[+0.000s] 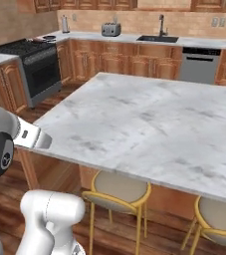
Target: Place the cold items (kiwi and apple) from the fridge in one tupperware on the dining counter. Place the warm items (kebab skewer and hot dog) in the stove area in another tupperware.
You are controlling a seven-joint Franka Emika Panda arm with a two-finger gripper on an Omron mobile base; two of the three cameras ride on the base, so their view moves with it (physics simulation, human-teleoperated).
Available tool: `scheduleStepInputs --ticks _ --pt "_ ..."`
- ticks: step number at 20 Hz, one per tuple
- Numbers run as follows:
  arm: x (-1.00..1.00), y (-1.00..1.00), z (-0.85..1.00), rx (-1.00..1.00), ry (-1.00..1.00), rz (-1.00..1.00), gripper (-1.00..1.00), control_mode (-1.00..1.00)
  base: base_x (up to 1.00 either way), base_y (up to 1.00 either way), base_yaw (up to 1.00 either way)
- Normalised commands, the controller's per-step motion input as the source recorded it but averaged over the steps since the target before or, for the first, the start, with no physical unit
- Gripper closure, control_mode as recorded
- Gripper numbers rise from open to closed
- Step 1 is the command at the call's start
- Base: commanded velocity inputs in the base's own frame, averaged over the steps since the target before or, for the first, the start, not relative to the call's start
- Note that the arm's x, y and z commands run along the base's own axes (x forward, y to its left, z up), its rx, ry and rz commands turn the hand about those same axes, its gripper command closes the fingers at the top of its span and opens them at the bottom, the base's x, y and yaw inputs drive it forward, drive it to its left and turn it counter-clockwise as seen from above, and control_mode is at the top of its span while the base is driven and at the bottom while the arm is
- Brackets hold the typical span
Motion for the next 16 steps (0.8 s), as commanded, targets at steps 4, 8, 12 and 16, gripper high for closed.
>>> scheduleStepInputs --ticks 4,8,12,16 --pt "0.00 0.00 0.00 0.00 0.00 0.00 -1.00 1.00 0.48 1.00 -0.09" --pt "0.00 0.00 0.00 0.00 0.00 0.00 -1.00 1.00 0.45 1.00 -0.11" --pt "0.00 0.00 0.00 0.00 0.00 0.00 -1.00 1.00 0.45 1.00 -0.11" --pt "0.00 0.00 0.00 0.00 0.00 0.00 -1.00 1.00 0.49 1.00 -0.14"
